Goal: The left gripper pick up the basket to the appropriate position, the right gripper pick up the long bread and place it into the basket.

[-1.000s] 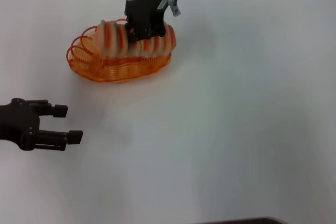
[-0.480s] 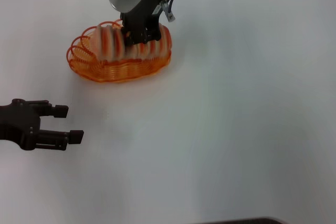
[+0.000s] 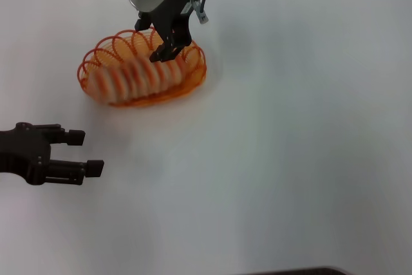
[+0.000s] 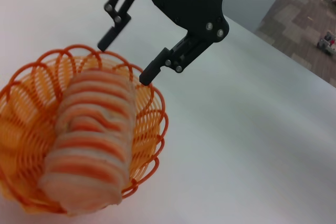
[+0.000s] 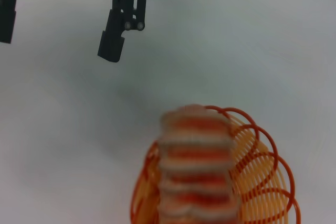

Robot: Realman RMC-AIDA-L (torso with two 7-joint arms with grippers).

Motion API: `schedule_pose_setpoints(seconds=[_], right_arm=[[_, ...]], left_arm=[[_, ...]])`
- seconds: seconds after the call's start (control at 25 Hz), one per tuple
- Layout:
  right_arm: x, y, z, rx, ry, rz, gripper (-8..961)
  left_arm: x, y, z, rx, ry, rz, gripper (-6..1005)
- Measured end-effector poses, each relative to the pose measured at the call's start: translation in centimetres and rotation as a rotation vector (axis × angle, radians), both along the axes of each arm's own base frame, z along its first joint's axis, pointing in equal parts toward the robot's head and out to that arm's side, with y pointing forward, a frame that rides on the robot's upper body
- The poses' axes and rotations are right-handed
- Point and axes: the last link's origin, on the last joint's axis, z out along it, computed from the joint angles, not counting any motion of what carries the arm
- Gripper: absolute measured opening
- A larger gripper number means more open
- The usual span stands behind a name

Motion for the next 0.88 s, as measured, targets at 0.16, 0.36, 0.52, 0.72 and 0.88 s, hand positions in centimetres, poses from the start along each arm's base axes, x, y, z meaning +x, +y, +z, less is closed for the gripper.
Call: schedule_pose_setpoints(seconds=[0.16,0.36,0.52,0.72,0.88], right_arm=[[0.0,0.0,0.0,0.001,0.021,-0.006,563],[0.3,0.1,1.1,0.022,0.13,-0.041,638],[1.3,-0.9,3.5,0.031,0.304,-0.099,636],[4.7,-2.6,7.1,-0.01,0.507,-0.266,634],[8.5,-4.0,10.0,-0.034,0.658,-0.394,634]], left_arm=[[0.0,0.0,0.0,-0.001,-0.001,0.004,872],[0.0,0.0,0.1,0.001,-0.005,0.006,872],[0.1,0.0,0.1,0.004,-0.011,0.005,872],[0.2,0.1,0.3,0.013,-0.015,0.002,872],[0.4,0.4,0.5,0.04,-0.036,-0.001,872]])
